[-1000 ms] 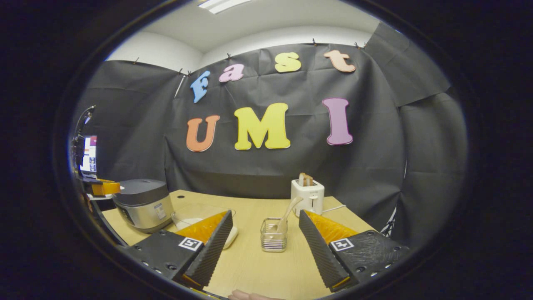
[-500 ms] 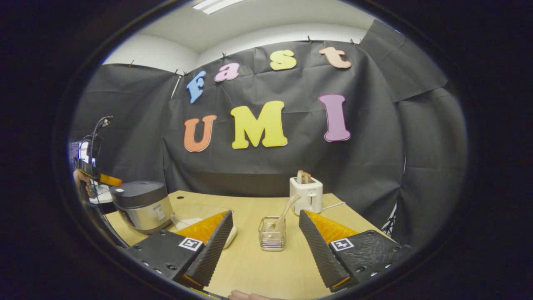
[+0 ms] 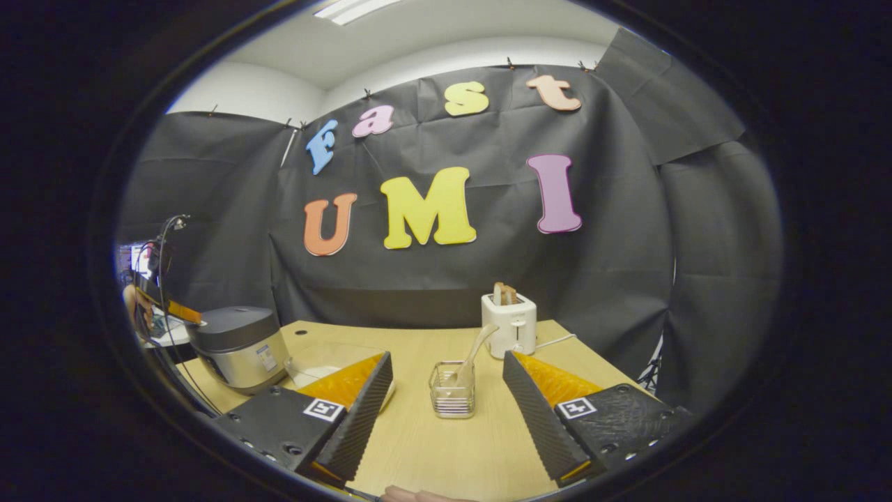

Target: Close the left gripper, press the button to open the rice cooker; take a wooden spoon from the chopstick holder with the right hand, scoop a spoonful of rice and pour it into the rice cooker, then put the wooden spoon back into the chopstick holder.

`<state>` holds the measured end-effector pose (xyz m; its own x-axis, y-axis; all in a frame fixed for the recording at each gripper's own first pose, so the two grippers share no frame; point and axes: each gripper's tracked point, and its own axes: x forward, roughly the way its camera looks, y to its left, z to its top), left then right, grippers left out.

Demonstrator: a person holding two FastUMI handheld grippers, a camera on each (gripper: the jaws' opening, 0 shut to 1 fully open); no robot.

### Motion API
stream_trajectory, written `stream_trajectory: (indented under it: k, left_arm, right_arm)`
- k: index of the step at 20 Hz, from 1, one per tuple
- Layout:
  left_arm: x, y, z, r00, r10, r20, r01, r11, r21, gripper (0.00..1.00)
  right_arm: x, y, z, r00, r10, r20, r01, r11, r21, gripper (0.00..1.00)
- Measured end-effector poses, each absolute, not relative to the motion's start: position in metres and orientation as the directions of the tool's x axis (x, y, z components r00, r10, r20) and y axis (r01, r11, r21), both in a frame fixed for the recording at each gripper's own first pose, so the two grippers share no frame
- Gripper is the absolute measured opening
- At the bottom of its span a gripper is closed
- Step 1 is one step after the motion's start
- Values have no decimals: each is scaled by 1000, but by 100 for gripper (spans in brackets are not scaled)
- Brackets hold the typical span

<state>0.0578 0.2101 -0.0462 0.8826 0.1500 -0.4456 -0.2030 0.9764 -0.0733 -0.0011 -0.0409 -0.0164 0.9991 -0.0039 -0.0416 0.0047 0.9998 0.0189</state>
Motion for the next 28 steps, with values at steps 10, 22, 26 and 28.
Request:
stream_trajectory:
  k: [10, 22, 26, 28]
  left_arm:
    - [55, 213, -42, 894, 150, -422, -216, 970, -113, 3]
    - [32, 188, 50, 963, 219, -157, -233, 969, -81, 97]
    - [18, 176, 44, 968, 222, -120, -233, 969, -85, 100]
    - [11, 168, 42, 971, 222, -89, -230, 969, -91, 100]
  right_arm:
    - [-1, -40, -21, 998, 9, -62, -7, 1000, 27, 91]
    - [12, -32, -46, 992, 18, -126, -15, 1000, 28, 95]
    - [25, -28, -49, 992, 25, -122, -24, 1000, 7, 96]
    - [36, -32, -51, 994, 22, -110, -22, 1000, 1, 92]
